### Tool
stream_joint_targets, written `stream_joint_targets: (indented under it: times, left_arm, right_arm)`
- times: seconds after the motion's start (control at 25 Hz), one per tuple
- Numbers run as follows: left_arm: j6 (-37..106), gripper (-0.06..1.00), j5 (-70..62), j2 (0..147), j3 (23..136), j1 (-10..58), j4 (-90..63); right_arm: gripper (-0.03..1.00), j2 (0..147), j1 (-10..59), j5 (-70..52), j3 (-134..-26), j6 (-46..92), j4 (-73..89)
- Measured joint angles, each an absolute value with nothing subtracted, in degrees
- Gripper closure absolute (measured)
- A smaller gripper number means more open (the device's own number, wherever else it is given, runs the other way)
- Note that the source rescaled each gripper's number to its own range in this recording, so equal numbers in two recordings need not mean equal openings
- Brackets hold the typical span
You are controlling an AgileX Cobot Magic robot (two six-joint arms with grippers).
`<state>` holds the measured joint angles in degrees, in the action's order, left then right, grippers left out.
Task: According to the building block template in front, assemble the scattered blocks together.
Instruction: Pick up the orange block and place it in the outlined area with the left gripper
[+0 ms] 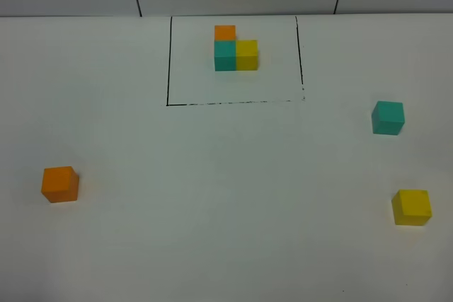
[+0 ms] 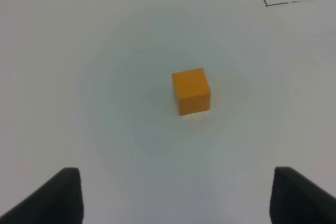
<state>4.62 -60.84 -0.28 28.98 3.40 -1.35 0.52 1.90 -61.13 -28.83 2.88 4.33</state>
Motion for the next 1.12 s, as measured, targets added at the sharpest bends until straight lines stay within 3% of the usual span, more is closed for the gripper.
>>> stream_joint_targets:
  times: [1.12]
  left_arm:
    - [5.73,0.27,-60.84,-0.28,28.98,3.40,0.00]
  right_arm:
    - [0.23,0.52,1.90,-61.13,-28.83,2.88,4.33]
